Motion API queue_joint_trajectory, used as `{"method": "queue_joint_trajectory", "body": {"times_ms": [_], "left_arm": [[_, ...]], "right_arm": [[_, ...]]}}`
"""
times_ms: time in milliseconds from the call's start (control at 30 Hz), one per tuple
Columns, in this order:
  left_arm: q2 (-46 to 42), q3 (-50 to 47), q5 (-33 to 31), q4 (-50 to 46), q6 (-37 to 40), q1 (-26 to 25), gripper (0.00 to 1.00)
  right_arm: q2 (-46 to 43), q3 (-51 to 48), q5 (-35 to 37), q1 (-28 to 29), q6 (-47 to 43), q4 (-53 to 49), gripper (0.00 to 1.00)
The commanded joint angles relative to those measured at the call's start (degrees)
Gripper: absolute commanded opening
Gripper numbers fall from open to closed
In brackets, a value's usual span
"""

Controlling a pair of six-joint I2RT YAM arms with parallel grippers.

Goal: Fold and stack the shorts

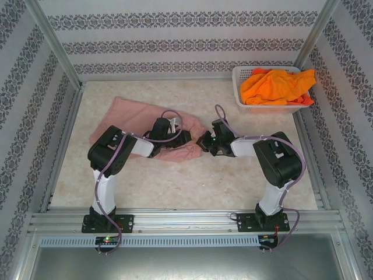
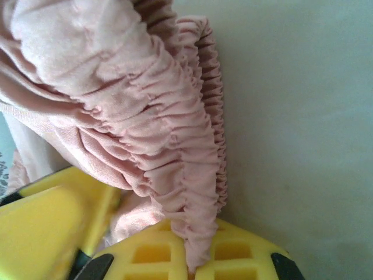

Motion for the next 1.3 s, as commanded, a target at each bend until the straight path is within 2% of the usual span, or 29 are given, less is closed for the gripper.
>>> {"method": "queue_joint_trajectory", "body": {"times_ms": [0, 100, 200, 300, 433, 567, 700, 900, 967, 1267], "left_arm": [[-8.99, 0.19, -2.42, -8.68, 4.51, 2.69, 0.46], [-15.81, 0.55, -4.09, -14.92, 8.14, 4.23, 0.6], [-21.3, 0.2, -5.43, -19.76, 10.9, 5.62, 0.69], [-25.45, -0.68, -7.06, -23.11, 13.08, 6.55, 0.74], [-28.79, -2.44, -8.47, -24.88, 14.42, 7.57, 0.78], [-29.73, -3.61, -8.13, -25.3, 14.61, 8.18, 0.78], [-30.31, -4.94, -8.16, -24.73, 14.19, 8.18, 0.78], [-30.27, -6.6, -7.01, -24.1, 13.53, 8.18, 0.76], [-30.13, -7.66, -6.66, -23.05, 12.87, 8.22, 0.74], [-27.98, -10.77, -4.84, -19.56, 10.84, 6.95, 0.64]], "right_arm": [[-3.64, 0.16, 4.75, -2.66, -8.63, -13.4, 0.0], [-8.01, 1.91, 5.63, -4.54, -15.93, -22.22, 0.0], [-13.66, 2.41, 5.64, -6.59, -22.21, -29.39, 0.0], [-18.65, 4.98, 7.8, -8.48, -29.08, -39.87, 0.0], [-23.76, 12.03, 15.21, -10.56, -40.34, -56.01, 0.0], [-27.2, 18.75, 20.29, -13.84, -47.5, -65.9, 0.0], [-27.39, 27.1, 30.28, -15.73, -53.57, -74.05, 0.0], [-24.15, 38.03, 36.65, -15.83, -57.2, -79.59, 0.0], [-22.58, 40.62, 38.52, -14.52, -56.97, -80.42, 0.0], [-12.34, 49.36, 47.2, -1.31, -51.92, -84.9, 0.0]]}}
